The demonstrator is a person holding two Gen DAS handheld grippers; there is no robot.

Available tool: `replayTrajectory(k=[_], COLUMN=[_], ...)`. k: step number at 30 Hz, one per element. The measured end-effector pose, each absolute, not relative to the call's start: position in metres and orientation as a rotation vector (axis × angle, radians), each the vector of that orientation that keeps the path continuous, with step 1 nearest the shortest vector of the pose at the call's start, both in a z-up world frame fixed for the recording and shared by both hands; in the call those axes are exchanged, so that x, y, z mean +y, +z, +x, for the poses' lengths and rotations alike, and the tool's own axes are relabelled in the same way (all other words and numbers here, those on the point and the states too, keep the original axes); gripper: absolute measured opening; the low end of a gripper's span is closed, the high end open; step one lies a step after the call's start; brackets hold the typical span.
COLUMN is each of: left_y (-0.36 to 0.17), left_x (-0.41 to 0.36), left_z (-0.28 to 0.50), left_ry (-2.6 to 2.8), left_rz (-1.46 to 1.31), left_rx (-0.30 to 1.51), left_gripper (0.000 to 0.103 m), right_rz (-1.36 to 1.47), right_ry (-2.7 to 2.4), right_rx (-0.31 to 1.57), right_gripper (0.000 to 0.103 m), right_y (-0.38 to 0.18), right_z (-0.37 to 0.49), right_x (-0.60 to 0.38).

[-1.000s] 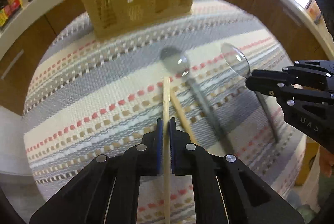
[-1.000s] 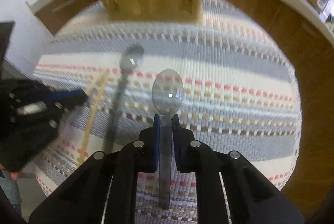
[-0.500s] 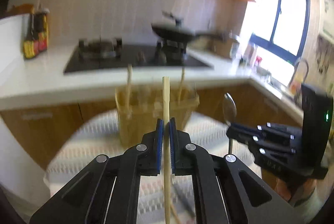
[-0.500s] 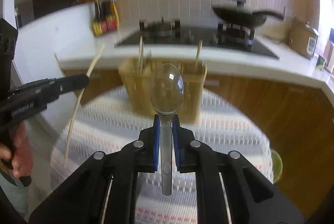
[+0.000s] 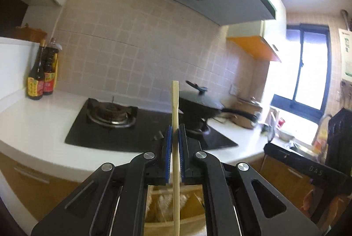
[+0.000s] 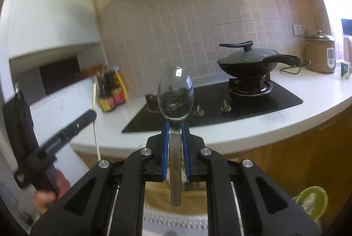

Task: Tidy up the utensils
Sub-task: 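Lift the chopstick and spoon and carry them above the yellow basket, then open both tools to drop the chopstick and spoon into the basket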

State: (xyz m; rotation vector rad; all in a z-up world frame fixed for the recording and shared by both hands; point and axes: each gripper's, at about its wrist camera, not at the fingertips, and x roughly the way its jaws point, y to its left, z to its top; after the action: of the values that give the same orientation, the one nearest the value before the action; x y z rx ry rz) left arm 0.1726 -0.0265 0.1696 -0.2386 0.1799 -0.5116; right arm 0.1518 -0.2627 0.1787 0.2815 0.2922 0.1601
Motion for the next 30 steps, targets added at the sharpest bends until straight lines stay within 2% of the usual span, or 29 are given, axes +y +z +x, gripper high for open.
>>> replayTrajectory(k=[10, 26, 28, 30], left_y=[0.149, 0.107, 0.106, 0.107], left_x=[-0.027, -0.024, -0.021, -0.016], left_z=[0.212, 0.219, 0.213, 0.204], left_ry=[-0.42, -0.391, -0.407, -0.411], left_rz=[-0.243, -0.217, -0.212, -0.21], left_rx=[0.108, 0.162, 0.177, 0.186], left_gripper=[0.004, 0.005, 0.008, 0.019], right_rz=[0.18, 0.125, 0.137, 0.156], right_ry=[0.097, 0.08, 0.1, 0.11], right_rx=[0.281, 0.317, 0.335, 0.352], right_gripper=[0.01, 0.011, 0.013, 0.015], right_y=[0.148, 0.121, 0.121, 0.12], right_z=[0.203, 0.204, 0.197, 0.188], right_x=[-0.243, -0.243, -0.244, -0.245])
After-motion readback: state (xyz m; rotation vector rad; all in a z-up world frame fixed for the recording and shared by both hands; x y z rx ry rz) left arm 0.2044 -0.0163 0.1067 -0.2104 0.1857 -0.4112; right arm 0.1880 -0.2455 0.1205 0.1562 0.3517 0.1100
